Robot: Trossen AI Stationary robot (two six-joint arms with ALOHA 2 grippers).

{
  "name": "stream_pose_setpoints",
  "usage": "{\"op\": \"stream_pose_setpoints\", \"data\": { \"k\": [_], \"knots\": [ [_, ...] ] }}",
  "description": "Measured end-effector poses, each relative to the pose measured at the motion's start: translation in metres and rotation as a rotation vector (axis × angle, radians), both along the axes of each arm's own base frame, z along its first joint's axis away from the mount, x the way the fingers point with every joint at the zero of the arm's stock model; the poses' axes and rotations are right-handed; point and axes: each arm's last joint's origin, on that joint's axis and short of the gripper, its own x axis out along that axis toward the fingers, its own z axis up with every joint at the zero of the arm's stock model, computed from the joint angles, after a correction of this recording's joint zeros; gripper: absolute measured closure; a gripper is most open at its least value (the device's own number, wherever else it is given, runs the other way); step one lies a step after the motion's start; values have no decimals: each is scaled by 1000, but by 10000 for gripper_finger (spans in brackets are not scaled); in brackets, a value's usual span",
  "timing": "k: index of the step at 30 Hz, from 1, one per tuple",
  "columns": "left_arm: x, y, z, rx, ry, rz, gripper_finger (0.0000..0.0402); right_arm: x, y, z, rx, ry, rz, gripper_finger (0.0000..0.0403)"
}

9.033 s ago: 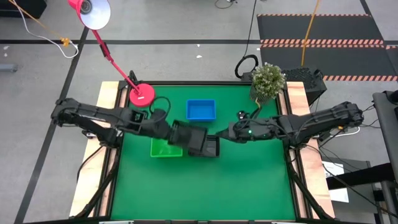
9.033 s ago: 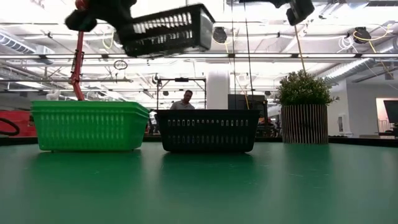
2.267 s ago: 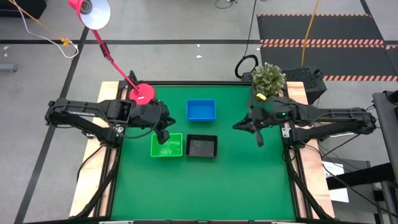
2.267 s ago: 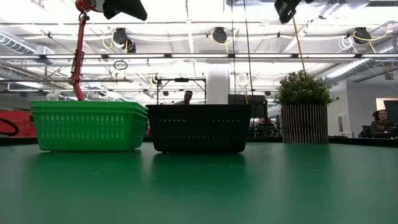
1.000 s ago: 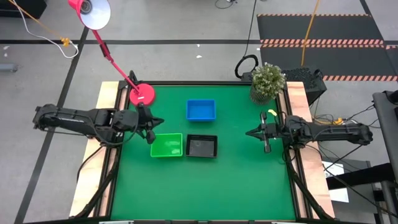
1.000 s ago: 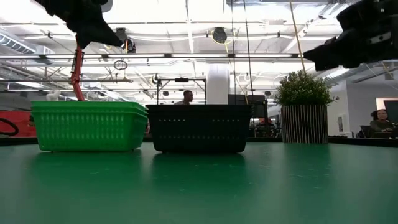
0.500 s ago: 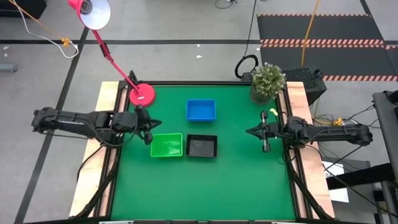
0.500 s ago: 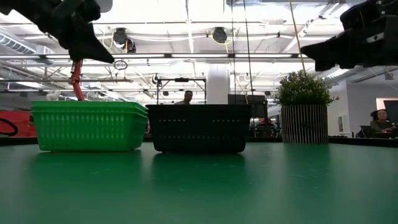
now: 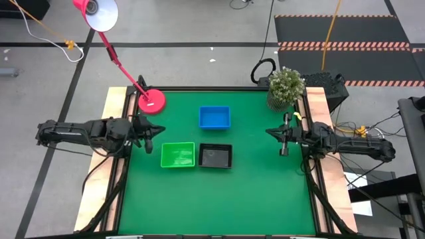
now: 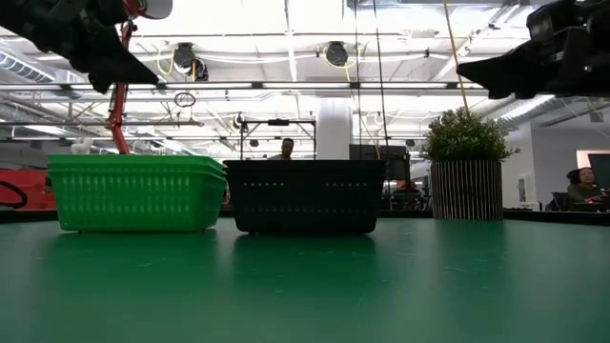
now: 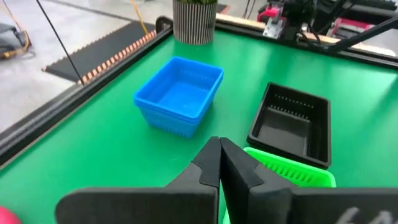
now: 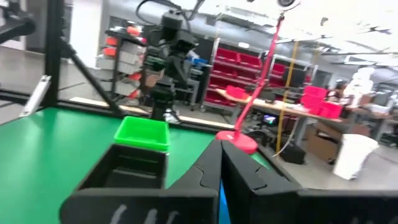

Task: Stack baskets by color
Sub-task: Return to Home Position

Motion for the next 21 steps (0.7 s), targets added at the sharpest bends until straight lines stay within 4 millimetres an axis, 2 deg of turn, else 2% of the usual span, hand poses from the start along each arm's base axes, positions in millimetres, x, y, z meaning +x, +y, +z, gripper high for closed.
{"op": "stream_pose_setpoints", "data": {
  "k": [11,21],
  "knots": [
    [-14,1,3,50,-17,-15,398,-6,-7,6,-28,-63,-80,403],
    [-17,1,3,64,-20,-21,397,-7,-8,5,-50,-52,-84,403]
  ]
}}
